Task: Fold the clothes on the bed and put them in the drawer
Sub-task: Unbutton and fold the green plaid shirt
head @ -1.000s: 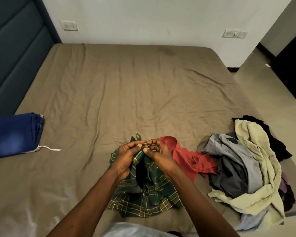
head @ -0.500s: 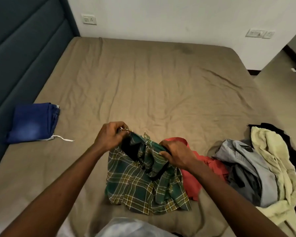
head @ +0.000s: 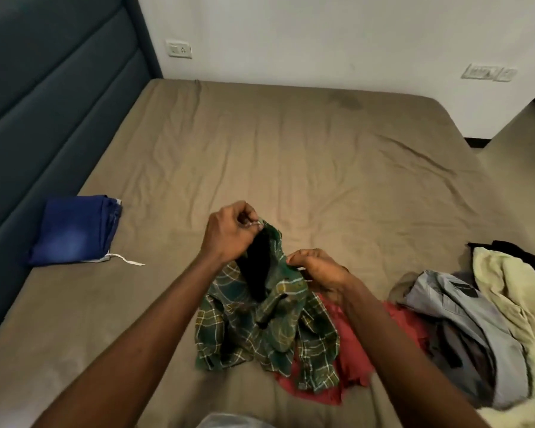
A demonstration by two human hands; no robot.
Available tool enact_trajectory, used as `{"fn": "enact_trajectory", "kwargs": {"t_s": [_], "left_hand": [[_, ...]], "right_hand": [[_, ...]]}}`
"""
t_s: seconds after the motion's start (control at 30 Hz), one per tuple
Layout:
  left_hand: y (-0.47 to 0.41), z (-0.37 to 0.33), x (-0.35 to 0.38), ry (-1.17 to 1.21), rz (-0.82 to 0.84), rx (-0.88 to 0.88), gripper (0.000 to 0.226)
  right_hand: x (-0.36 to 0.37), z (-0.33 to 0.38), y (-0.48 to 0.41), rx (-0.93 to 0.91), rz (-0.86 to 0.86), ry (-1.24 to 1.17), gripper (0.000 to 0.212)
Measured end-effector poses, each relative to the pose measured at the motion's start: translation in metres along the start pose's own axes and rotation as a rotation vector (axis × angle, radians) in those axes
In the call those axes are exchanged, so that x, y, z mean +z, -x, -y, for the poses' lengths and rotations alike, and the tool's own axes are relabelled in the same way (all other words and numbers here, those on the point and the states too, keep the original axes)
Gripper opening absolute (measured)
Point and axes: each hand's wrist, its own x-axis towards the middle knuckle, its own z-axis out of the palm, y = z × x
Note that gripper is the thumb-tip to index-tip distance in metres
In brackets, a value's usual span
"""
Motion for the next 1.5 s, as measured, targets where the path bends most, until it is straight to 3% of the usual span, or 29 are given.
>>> {"fn": "enact_trajectory", "kwargs": {"t_s": [0.13,0.3,0.47,0.6,0.7,0.83,1.0,1.33,1.5], "left_hand": [[0.045,0.035,0.032,0.243,0.079,-0.192,0.011],[0.078,0.059,0.041,0.387,0.111,-0.351,0.006],[0.102,0.066,0.044,0.234,0.081,-0.250,0.018],[0.121,0.064,0.050,0.095,0.055,-0.166,0.021],[0.132,0.062,0.054,0.134,0.066,-0.159,0.019],[0.143,0.064,0.054,0.227,0.054,-0.140,0.016],[0.153,0.070,0.055,0.185,0.074,-0.136,0.016],[0.153,0.061,0.060,0.130,0.041,-0.220,0.014],[0.150,0.053,0.059,0.147,0.055,-0.175,0.017]], "right_hand": [[0.022,-0.059,0.003,0.104,-0.006,-0.225,0.013],[0.035,-0.096,0.016,0.041,-0.062,-0.204,0.010],[0.037,-0.101,0.027,0.019,-0.173,-0.087,0.003],[0.038,-0.100,0.036,0.154,-0.132,-0.245,0.006],[0.041,-0.101,0.045,0.245,-0.046,-0.340,0.006],[0.043,-0.110,0.048,0.286,-0.014,-0.356,0.027],[0.040,-0.109,0.051,0.354,0.051,-0.316,0.006],[0.046,-0.103,0.052,0.183,-0.156,-0.471,0.015],[0.047,-0.096,0.052,0.066,-0.178,-0.350,0.009]]}}
